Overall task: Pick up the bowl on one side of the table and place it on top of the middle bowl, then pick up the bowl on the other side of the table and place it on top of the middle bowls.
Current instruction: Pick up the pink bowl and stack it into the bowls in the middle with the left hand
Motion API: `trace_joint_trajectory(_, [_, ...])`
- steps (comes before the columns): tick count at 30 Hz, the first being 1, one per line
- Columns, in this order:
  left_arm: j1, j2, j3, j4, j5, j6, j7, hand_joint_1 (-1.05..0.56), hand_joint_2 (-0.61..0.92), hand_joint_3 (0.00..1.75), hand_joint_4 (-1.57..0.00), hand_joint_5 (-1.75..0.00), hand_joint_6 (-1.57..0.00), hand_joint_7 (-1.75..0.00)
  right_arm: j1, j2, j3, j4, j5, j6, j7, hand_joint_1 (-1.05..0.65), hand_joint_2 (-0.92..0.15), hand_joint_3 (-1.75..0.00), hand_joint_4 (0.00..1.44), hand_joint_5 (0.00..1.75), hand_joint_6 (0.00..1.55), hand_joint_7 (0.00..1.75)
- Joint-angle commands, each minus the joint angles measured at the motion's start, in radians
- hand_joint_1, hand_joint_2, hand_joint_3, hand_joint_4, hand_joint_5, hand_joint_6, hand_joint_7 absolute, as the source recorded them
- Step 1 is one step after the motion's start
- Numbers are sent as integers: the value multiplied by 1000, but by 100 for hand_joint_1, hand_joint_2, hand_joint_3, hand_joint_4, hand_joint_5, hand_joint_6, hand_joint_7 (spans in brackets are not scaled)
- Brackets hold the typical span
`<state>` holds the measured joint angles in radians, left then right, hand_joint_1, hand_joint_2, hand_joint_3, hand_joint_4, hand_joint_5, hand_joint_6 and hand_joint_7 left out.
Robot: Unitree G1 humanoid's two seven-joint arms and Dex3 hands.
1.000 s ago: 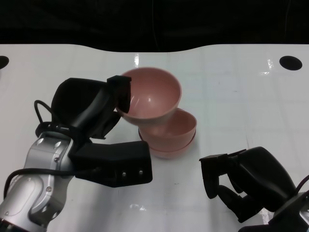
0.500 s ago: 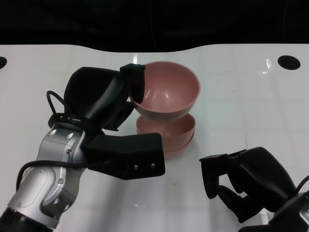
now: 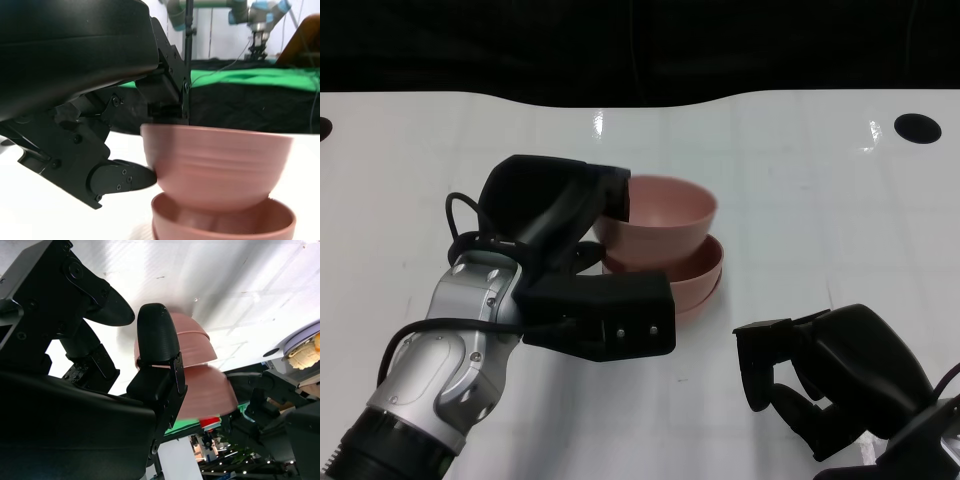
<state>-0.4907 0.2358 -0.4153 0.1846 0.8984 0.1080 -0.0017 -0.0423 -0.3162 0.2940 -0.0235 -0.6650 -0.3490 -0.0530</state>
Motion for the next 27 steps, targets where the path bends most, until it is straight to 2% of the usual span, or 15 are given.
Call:
trace_joint_trajectory(1, [-23, 10, 0, 6, -3, 3, 0, -29, 75, 25, -87, -175, -97, -73, 3, -6, -4, -10, 8, 4, 5, -6, -14, -152, 102, 175, 86, 159])
trace_joint_trajectory(27, [-25, 12, -3, 6, -6, 5, 2, -29, 78, 18, -88, -175, -99, -70, 3, -6, -4, -10, 8, 4, 5, -6, -14, -151, 102, 175, 85, 159])
